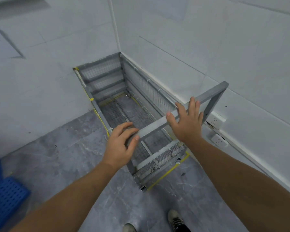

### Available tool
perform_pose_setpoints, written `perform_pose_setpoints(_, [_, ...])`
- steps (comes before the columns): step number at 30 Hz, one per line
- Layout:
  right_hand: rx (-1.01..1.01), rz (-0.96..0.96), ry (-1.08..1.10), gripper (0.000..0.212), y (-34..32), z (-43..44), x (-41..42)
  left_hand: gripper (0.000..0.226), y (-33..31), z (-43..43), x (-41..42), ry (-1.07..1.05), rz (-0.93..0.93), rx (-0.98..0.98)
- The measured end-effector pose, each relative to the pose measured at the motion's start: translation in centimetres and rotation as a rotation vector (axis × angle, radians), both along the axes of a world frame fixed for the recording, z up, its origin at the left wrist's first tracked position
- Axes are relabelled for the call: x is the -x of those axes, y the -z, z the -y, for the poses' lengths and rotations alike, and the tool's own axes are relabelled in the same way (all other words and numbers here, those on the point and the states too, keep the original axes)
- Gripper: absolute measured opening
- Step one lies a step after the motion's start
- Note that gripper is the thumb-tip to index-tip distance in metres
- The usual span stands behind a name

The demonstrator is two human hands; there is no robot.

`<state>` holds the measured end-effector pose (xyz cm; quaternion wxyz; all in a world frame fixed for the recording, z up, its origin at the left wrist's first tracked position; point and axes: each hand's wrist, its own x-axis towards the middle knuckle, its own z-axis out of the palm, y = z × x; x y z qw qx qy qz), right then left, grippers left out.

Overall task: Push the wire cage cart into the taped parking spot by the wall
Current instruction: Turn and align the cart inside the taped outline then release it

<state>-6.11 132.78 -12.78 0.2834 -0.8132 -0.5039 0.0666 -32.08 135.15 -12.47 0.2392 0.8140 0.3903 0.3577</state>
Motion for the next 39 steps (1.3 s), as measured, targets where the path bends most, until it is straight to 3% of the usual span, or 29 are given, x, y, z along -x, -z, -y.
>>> perform_pose_setpoints(7, [-0.047, 0.007, -0.075, 0.055, 0.0, -1.5, -3.6, 0.031, 0.3, 0.5, -3.0, -0.156, 0.101, 0.047])
perform_pose_setpoints(16, [0.043, 0.05, -0.135, 0.059, -0.9, -3.5, -9.8, 0.037, 0.4, 0.0, -8.5, -0.254, 0.052, 0.054])
perform_pose_setpoints(26, [0.098, 0.172, -0.207, 0.067, -1.1, -3.3, -9.7, 0.051, -0.7, 0.4, -7.4, -0.298, -0.218, 0.028])
perform_pose_setpoints(30, [0.046, 0.284, -0.235, 0.065, -0.8, -3.5, -10.1, 0.049, -1.3, 1.0, -7.6, -0.334, -0.47, -0.02])
perform_pose_setpoints(39, [0.056, 0.32, -0.393, 0.047, -1.9, -3.9, -8.1, 0.054, -4.0, -0.1, -10.2, -0.078, -0.769, 0.008])
